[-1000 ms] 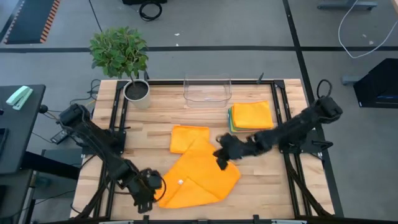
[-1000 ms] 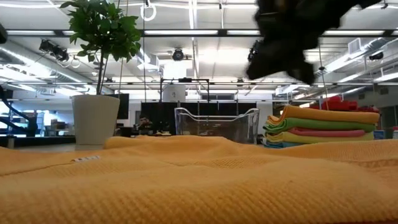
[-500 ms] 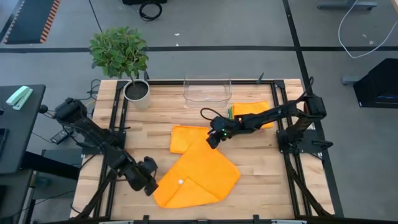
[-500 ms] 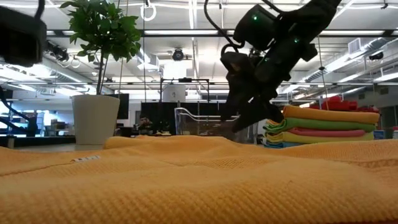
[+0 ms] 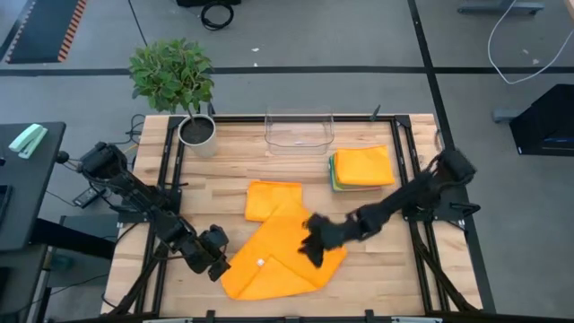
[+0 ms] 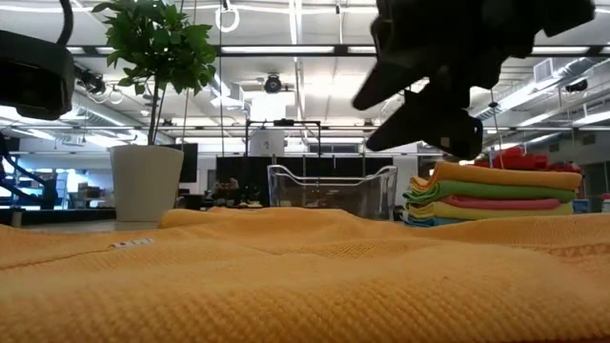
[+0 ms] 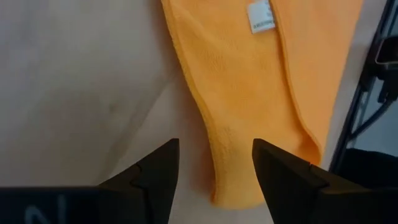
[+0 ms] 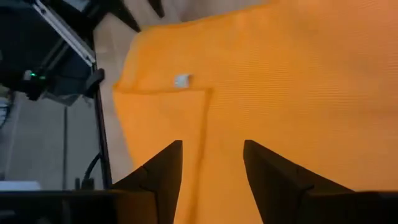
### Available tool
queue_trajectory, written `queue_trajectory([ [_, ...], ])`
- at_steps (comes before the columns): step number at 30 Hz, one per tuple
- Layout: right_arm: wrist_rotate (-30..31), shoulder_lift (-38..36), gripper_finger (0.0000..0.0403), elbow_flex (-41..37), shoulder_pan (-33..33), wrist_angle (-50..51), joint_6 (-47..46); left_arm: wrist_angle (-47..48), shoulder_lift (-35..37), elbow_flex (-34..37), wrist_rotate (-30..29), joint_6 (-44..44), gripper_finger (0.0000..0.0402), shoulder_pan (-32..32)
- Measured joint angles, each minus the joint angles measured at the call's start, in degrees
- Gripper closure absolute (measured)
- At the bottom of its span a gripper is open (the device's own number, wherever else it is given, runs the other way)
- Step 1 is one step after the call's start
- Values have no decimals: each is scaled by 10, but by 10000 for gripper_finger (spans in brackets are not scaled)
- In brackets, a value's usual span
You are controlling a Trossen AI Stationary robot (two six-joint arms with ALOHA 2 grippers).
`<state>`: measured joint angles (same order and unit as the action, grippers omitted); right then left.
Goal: Fold microfiber towels
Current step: Fold the bottom orange towel
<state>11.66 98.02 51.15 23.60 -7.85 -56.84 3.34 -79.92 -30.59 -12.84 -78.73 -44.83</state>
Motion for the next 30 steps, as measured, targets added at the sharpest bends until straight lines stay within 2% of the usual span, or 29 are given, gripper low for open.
queue_trajectory([
  [4, 4, 129, 231, 123, 13, 7, 27, 2, 0, 0, 7, 17, 195, 4],
  [8, -1, 221, 232, 238, 10, 101, 22, 2, 0, 0, 39, 31, 197, 8],
  [13, -3, 260, 233, 283, 8, 105, 0, 3, 0, 0, 52, 44, 193, 7],
  [22, -3, 297, 238, 317, 14, 104, -25, 6, 0, 0, 52, 90, 199, 5],
  [25, 33, 298, 271, 318, 25, 111, -15, 21, 0, 0, 52, 89, 199, 5],
  [30, 48, 290, 375, 317, 38, 105, 14, 35, 0, 0, 51, 88, 214, 5],
])
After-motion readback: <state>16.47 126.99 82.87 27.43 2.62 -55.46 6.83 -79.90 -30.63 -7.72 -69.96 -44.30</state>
